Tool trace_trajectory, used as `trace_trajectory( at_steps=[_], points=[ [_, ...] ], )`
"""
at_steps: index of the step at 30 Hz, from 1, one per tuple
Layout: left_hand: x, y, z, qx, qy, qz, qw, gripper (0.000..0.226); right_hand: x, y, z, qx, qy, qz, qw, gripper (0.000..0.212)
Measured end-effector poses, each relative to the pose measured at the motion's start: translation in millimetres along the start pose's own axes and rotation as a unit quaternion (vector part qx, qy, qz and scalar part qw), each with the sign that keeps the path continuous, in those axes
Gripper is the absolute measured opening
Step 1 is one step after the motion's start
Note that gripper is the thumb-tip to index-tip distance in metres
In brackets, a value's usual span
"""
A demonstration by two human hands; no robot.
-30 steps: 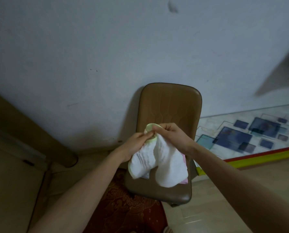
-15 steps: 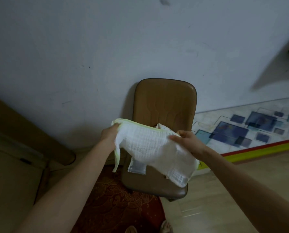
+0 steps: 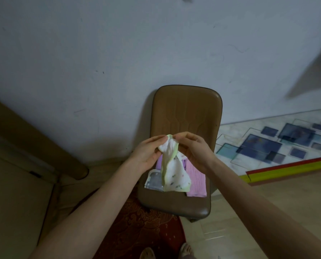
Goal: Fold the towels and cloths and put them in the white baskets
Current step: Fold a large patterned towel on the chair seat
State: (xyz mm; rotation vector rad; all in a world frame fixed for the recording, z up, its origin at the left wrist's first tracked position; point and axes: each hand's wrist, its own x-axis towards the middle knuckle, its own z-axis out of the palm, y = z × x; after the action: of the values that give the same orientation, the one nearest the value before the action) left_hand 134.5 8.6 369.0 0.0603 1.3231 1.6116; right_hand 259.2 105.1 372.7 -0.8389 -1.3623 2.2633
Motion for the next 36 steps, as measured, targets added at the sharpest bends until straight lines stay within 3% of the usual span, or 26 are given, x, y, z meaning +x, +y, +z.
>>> trace_trajectory(
  at_steps=[3,7,9,14,20,27,31,36],
  points=[
    [-4,6,1,-0.037,-0.004,0.004,0.999,0.011,-7,-5,-1,0.001,-0.042,-0.009,0.999,0.028],
    [-8,9,7,-0.037,0.011,0.03,0.999,0.015,-7,-3,9,0.012,0.016,-0.016,1.0,0.051],
    [-10,10,12,-0.04,0.018,0.042,0.998,0.015,-8,-3,14,0.037,0.051,-0.022,0.998,0.044],
    [-16,12,19,-0.006,0.043,0.046,0.998,0.018,-6,-4,19,0.016,0.047,-0.017,0.999,0.006],
    [-18,12,18,-0.022,0.049,0.022,0.998,0.011,-1,-7,23,-0.016,0.115,-0.057,0.992,0.006],
    [-20,19,10,-0.024,0.043,0.065,0.997,0.011,-2,-4,20,-0.111,0.039,-0.077,0.99,0.023],
    [-22,23,7,0.076,0.011,0.107,0.991,0.019,-5,-7,19,-0.219,0.018,-0.116,0.969,0.036],
    [-16,26,4,0.208,0.03,0.148,0.966,0.028,-5,-9,22,-0.272,0.001,-0.155,0.95,0.034]
  ],
)
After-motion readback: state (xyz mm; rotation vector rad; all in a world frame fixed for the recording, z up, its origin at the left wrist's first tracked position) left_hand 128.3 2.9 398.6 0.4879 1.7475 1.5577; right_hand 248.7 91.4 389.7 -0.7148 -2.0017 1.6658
